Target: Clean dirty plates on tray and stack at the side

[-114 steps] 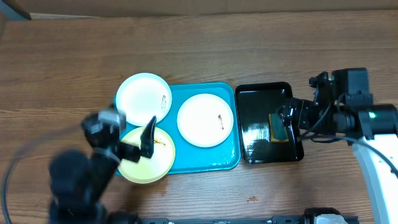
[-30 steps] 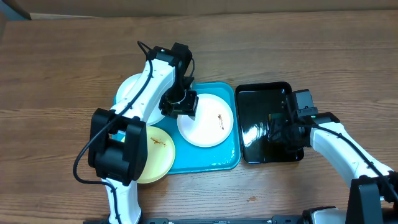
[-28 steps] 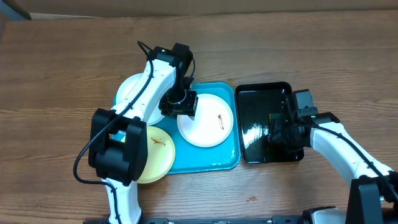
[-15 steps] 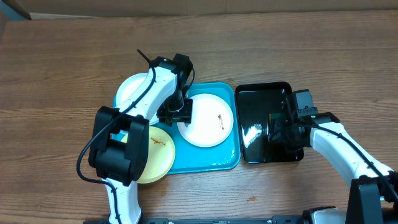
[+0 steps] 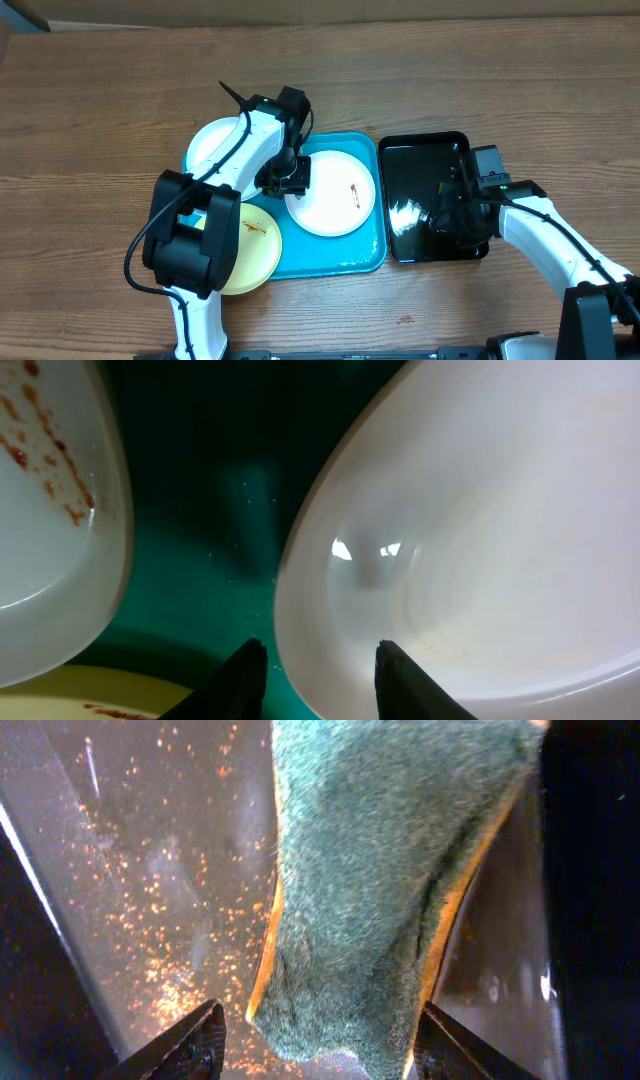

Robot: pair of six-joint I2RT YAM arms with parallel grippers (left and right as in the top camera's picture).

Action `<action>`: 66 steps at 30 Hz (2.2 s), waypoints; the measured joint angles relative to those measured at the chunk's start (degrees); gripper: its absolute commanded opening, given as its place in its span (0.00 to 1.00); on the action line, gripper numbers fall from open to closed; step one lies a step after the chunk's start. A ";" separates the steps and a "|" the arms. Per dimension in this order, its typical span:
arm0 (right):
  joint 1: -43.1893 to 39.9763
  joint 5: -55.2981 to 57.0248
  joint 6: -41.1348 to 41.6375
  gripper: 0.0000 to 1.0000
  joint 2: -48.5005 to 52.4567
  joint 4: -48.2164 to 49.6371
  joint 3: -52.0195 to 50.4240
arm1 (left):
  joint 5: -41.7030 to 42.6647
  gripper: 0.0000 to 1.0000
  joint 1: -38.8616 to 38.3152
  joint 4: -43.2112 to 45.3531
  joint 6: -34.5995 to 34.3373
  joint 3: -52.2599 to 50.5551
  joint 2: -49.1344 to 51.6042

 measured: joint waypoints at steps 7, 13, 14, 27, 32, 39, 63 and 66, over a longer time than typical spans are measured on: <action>-0.02 -0.52 0.28 0.69 0.00 1.38 -0.02 | -0.09 0.40 -0.22 1.38 -0.20 0.00 0.00; 0.00 3.13 2.69 0.70 0.00 3.91 -0.02 | -0.61 0.40 -0.92 2.12 -0.20 -0.07 0.00; 0.00 4.07 3.34 0.71 0.00 4.15 -0.02 | -0.66 0.40 -1.01 2.12 -0.20 -0.07 0.00; 0.00 7.10 6.03 0.58 0.00 4.59 -0.07 | -0.85 0.41 -1.01 2.12 -0.33 -0.11 0.00; 0.00 6.47 6.05 0.58 0.00 4.24 -0.07 | -0.83 0.41 -1.01 2.10 -1.03 -0.11 0.00; 4.13 6.10 6.05 0.58 0.00 4.33 -0.07 | -0.83 0.44 -1.01 2.38 -1.03 -0.11 0.00; 4.11 10.19 15.52 0.55 0.00 6.71 0.00 | -0.85 0.45 -1.03 3.15 -1.05 -0.11 0.00; 4.11 10.16 17.51 0.52 0.00 7.26 0.00 | -0.83 0.45 -1.01 3.39 -1.05 -0.11 0.00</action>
